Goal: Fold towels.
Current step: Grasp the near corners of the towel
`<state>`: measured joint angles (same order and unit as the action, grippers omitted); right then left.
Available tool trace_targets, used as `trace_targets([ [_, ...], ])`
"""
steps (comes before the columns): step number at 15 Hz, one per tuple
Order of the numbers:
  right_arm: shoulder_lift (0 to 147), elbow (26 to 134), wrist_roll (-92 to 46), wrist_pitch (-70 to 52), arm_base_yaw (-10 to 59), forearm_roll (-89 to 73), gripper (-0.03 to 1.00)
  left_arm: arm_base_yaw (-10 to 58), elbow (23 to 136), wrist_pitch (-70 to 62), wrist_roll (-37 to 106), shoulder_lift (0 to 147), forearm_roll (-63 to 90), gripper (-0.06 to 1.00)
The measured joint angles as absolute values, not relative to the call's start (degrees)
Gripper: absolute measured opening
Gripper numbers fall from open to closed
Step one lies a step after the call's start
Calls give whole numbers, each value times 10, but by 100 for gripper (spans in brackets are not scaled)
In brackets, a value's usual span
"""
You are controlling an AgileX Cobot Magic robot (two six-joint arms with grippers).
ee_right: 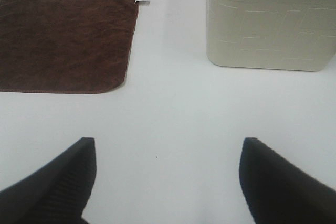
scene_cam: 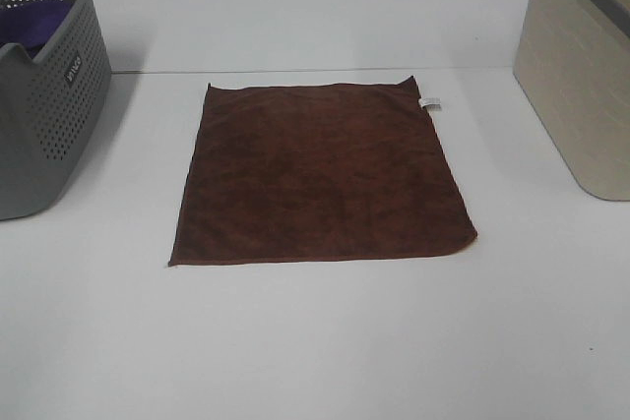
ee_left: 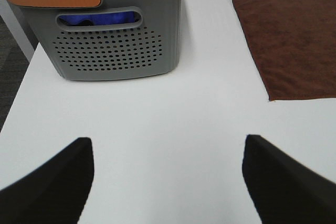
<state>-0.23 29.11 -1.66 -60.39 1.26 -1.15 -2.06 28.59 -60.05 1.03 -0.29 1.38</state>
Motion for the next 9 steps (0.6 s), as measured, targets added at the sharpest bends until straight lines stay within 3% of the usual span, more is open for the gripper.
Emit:
trace_targets([
  [9,-2,291,-17,-604,13,-11,74,-21,286,-600,10,-3,14,73],
])
